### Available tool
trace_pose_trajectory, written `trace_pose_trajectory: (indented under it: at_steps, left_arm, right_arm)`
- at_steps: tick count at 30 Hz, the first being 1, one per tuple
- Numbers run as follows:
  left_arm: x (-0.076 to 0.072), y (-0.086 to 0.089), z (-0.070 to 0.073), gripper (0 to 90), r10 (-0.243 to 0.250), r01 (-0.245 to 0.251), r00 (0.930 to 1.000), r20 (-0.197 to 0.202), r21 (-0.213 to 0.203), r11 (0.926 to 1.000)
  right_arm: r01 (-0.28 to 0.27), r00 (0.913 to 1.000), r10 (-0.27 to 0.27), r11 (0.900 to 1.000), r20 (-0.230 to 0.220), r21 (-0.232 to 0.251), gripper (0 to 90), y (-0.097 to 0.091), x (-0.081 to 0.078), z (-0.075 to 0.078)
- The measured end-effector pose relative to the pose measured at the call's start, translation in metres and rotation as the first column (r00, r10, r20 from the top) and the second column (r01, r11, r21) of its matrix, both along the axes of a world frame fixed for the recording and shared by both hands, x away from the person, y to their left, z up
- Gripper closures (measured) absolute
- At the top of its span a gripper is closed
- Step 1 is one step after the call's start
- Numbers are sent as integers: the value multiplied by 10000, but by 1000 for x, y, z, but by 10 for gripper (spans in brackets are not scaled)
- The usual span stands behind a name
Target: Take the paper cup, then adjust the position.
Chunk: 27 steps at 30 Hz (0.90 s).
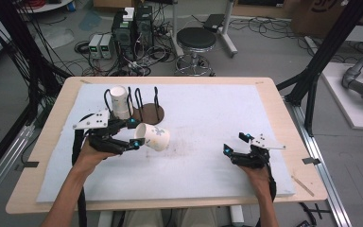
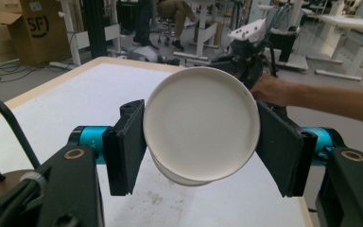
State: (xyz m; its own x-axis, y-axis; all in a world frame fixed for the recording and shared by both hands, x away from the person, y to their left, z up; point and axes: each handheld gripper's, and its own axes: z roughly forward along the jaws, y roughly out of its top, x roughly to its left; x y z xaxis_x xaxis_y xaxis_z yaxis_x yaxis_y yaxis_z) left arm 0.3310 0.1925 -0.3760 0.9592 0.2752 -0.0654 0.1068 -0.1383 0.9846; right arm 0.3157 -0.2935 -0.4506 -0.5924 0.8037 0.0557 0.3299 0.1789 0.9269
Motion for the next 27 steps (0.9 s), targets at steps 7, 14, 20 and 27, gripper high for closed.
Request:
trace_pose_trajectory:
  at_steps: [7, 14, 20, 27]
  left_arm:
    - [-1, 2, -6, 367, 18, -17, 10000, 93, -84, 10000]
    - [1, 3, -9, 366, 0, 0, 10000, -49, 4, 10000]
    - [4, 2, -11, 366, -26, 27, 9998, -195, 67, 10000]
    - [4, 1, -14, 367, -201, 200, 9994, -297, -22, 9998]
  right_arm:
    - [7, 10000, -7, 10000, 54, -28, 155, 0, -1, 0]
    - [-73, 10000, 73, 10000, -38, 27, 154, -1, 1, 0]
    - [-550, 9984, 553, 9977, -67, 401, 154, -6, 1, 3]
    - [-1923, 9812, 1901, 9771, 330, 905, 154, -11, 4, 26]
